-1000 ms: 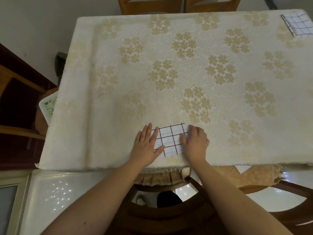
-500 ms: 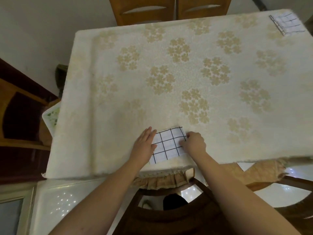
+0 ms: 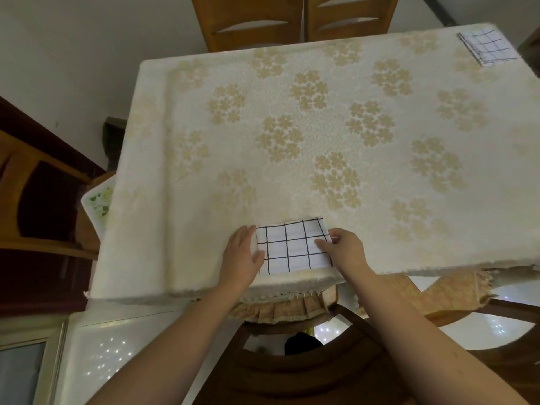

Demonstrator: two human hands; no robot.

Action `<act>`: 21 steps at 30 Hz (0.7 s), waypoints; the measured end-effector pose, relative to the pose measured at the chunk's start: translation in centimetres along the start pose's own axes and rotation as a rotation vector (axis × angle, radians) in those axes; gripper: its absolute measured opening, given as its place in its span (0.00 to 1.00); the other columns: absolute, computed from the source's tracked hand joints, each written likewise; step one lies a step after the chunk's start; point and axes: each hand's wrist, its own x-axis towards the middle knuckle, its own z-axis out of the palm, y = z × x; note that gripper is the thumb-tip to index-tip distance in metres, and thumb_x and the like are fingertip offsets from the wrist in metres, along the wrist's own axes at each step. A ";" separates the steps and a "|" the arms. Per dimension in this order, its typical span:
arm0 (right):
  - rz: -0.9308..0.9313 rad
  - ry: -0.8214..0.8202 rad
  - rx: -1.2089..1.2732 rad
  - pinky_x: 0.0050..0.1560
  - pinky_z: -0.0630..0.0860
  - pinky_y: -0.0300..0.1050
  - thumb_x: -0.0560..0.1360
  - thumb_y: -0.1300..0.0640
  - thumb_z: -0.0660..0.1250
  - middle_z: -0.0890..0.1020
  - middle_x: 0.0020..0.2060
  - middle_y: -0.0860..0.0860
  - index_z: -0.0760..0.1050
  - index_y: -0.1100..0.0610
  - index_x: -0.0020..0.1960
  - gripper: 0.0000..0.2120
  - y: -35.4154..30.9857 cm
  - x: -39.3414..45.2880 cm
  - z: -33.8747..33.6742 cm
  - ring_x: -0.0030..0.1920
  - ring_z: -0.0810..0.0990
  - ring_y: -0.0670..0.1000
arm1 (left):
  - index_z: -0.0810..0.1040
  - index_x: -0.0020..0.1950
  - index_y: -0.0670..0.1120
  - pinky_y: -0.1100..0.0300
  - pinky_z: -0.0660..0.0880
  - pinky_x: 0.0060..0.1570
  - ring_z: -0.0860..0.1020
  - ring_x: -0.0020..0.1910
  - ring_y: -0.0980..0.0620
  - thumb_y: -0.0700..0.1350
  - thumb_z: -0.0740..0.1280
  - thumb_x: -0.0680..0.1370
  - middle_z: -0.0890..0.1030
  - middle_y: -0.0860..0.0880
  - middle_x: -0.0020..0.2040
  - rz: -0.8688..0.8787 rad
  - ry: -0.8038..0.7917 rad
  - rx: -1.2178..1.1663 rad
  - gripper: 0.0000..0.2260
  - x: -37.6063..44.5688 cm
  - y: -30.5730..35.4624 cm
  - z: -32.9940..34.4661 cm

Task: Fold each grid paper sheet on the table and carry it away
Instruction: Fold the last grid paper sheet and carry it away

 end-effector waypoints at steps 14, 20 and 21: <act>0.016 0.016 0.453 0.36 0.59 0.39 0.74 0.53 0.72 0.60 0.31 0.46 0.65 0.52 0.38 0.16 -3.4 -10.0 -0.5 0.31 0.60 0.45 | 0.74 0.65 0.50 0.60 0.76 0.49 0.81 0.50 0.59 0.51 0.66 0.79 0.80 0.57 0.57 -0.439 -0.307 -1.065 0.16 -4.3 1.4 -5.9; 0.012 0.066 0.513 0.42 0.68 0.47 0.77 0.55 0.67 0.75 0.37 0.60 0.72 0.72 0.46 0.18 -2.9 -14.9 -1.3 0.40 0.75 0.55 | 0.77 0.58 0.40 0.59 0.79 0.37 0.83 0.45 0.48 0.41 0.67 0.79 0.83 0.43 0.52 -0.303 -0.333 -0.883 0.09 -5.9 2.8 -8.6; 0.028 0.071 0.559 0.42 0.69 0.48 0.78 0.56 0.66 0.77 0.39 0.62 0.72 0.73 0.47 0.18 -2.5 -15.8 -1.6 0.41 0.77 0.57 | 0.77 0.57 0.41 0.58 0.80 0.39 0.83 0.47 0.47 0.41 0.67 0.79 0.82 0.42 0.53 -0.285 -0.354 -0.861 0.08 -6.2 3.3 -8.7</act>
